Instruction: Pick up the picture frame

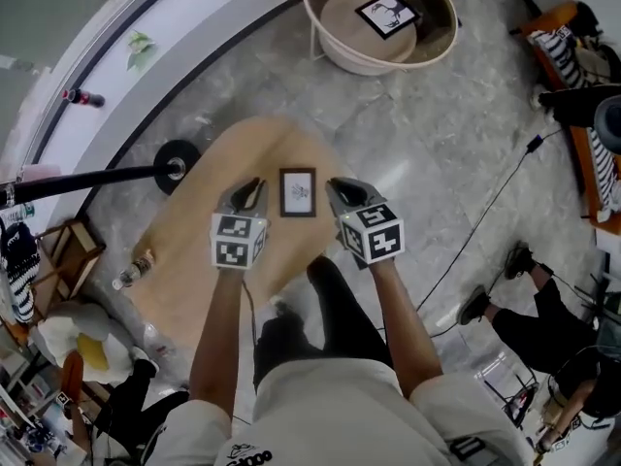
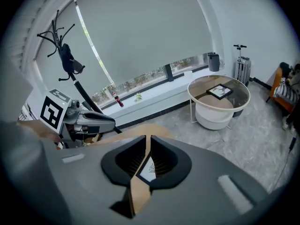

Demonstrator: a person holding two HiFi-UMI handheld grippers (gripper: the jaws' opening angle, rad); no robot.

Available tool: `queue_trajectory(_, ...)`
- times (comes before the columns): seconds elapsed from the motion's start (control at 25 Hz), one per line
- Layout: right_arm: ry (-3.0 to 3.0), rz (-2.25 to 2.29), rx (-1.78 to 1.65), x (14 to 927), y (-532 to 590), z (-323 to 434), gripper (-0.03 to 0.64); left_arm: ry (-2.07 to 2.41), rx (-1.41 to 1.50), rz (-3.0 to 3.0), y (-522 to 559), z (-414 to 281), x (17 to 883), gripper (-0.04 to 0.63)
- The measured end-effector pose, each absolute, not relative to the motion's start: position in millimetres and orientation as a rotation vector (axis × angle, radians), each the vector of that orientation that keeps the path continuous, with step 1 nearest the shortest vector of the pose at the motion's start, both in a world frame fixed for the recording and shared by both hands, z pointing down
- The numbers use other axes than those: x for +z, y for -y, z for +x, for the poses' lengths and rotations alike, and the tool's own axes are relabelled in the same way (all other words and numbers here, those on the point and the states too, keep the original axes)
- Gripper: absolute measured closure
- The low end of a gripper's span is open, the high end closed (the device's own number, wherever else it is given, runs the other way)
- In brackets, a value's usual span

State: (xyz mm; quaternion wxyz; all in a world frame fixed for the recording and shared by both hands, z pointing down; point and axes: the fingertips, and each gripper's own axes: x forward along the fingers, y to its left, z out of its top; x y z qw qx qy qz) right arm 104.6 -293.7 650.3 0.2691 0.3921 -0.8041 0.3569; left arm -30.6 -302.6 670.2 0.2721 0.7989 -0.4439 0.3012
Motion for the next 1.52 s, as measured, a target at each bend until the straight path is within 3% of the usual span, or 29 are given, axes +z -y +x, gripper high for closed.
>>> queue_trajectory(0.56,1.948,1.004,1.27,808.5,298.1,99.4,0.502,1.097,0.895,1.922,311.2,-21.3,831.7,0.501)
queue_trajectory(1.0,1.833,0.935,1.307,905.0,292.8,83.2,0.452,1.05,0.978,1.822,303.4,-17.8,922.6,0.485)
queue_trajectory(1.4,1.769,0.913,1.306,937.3,284.1,81.0,0.455,1.039,0.987,1.785,308.2,-6.5,937.1,0.482)
queue_trajectory(1.52,1.748,0.934,1.315,939.4,285.0,83.9,0.486,1.048,0.981,1.756,306.4,-7.9,941.4,0.485)
